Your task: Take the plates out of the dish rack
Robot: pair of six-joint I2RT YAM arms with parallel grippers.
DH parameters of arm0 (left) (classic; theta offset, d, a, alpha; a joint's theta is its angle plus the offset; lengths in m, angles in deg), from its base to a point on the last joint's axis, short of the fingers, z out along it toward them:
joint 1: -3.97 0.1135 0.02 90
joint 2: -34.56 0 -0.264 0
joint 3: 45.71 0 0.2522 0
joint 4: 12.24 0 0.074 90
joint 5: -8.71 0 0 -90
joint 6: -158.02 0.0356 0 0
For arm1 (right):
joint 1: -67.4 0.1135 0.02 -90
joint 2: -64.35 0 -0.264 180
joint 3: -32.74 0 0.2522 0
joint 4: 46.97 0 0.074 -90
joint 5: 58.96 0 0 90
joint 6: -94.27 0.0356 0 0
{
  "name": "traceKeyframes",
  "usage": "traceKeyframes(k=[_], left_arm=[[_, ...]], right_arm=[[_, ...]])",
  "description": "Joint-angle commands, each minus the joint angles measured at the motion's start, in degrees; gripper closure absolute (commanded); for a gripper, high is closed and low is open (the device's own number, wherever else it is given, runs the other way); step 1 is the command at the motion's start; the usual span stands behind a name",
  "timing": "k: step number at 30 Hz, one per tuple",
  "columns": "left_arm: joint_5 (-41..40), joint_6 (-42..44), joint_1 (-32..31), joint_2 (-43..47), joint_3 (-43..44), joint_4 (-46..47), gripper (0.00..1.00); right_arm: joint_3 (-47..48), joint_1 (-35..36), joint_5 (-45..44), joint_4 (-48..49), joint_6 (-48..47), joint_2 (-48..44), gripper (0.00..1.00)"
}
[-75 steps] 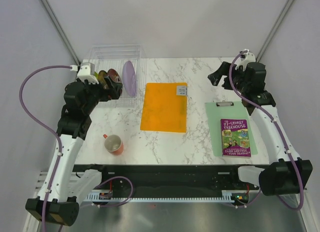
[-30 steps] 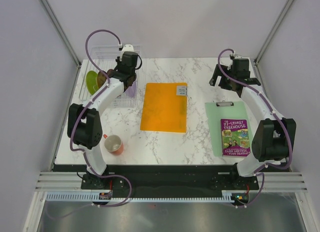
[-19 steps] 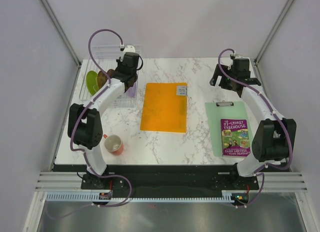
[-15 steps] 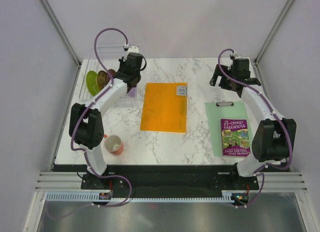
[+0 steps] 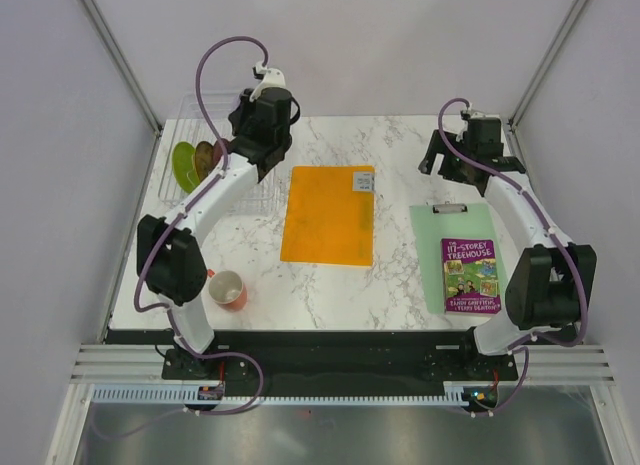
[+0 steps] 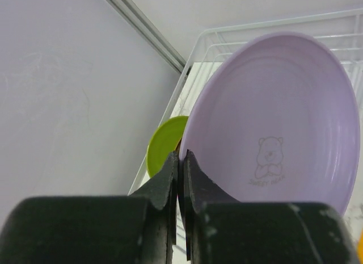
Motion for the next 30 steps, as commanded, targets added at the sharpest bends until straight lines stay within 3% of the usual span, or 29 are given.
traceKeyframes(k=[1,4,12,24,30], left_arm=[[7.0,-5.7,-2.0,7.9,5.5,-7.2,0.98],[18.5,-15.7,-2.1,11.3,6.3,-15.8,0.98],[39.6,-33.5,-2.3,13.2,0.9,-19.4,0.98],[52.1,-42.6,-2.9,14.5,-6.2,-13.2,0.98],[51.4,-43.2,-3.0,18.6,-10.6,-10.3,0.98]], right_arm=[[3.2,0.9,3.0,0.3,-0.7,-4.9,0.02],[1.9,2.9,7.1,4.5,2.4,-7.6,0.02],[-4.2,10.5,16.5,21.7,13.4,-10.7,0.02],[-8.6,15.5,21.9,32.5,22.8,-3.9,0.02],[-10.0,15.6,19.3,31.4,22.4,-3.9,0.02]])
